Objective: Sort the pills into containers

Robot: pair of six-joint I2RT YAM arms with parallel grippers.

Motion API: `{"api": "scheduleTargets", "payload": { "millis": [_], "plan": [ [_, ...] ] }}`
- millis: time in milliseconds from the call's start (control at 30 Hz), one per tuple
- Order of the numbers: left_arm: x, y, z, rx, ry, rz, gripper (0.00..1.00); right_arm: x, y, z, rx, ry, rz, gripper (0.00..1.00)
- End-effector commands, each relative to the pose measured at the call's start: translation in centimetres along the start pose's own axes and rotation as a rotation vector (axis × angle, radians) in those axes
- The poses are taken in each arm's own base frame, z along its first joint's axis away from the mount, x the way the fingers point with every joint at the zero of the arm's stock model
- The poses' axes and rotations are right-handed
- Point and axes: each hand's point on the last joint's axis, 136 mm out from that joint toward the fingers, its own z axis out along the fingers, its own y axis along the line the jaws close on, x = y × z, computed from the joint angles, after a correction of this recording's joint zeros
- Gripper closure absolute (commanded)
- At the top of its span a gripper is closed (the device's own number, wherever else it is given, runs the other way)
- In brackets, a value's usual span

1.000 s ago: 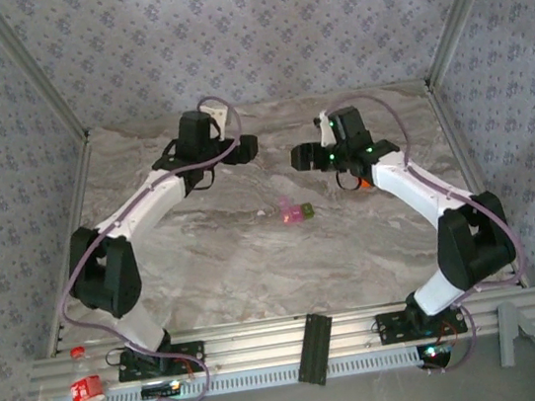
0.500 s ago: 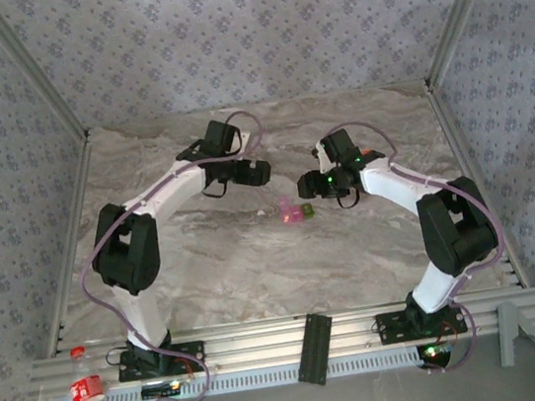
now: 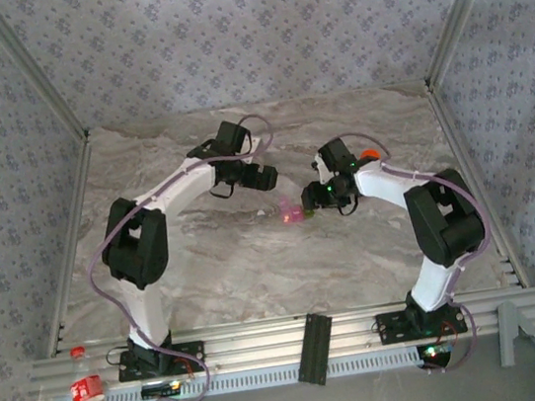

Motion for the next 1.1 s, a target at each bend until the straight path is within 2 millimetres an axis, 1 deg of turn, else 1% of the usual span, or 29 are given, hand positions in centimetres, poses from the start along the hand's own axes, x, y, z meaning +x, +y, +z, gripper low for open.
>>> {"api": "scheduleTargets", "payload": {
  "millis": [0,233,533,733,833,967,1067],
  "plan": [
    [0.2,-0.5,0.4,-0.003,0.028,0.029,0.04,1.0,-0.7,0.8,0.024,0.036,-0.02,0.46],
    [1.0,-0.9,1.4,-0.004,0.074,0.052,0.07,1.5,-1.1,1.5,0.033,0.061,-0.018,0.46],
    [1.6,-0.6,2.5,-0.016,0.114,0.046,0.13,2.3,-1.9,2.3,0.061,0.086,-0.007,0.48],
    [2.1,-0.7,3.3,-0.016,0.149,0.042,0.24,2.2,-2.0,2.4,0.062,0.08,0.0,0.48],
    [2.2,-1.1,3.7,0.0,0.157,0.047,0.33,2.2,-1.9,2.3,0.063,0.078,0.0,0.48],
    [2.5,-1.7,4.1,0.025,0.168,0.049,0.51,2.2,-1.9,2.4,0.064,0.078,0.0,0.48],
    [2.5,-2.4,4.2,0.049,0.17,0.055,0.72,2.3,-2.0,2.4,0.068,0.079,0.002,0.48]
  ]
}}
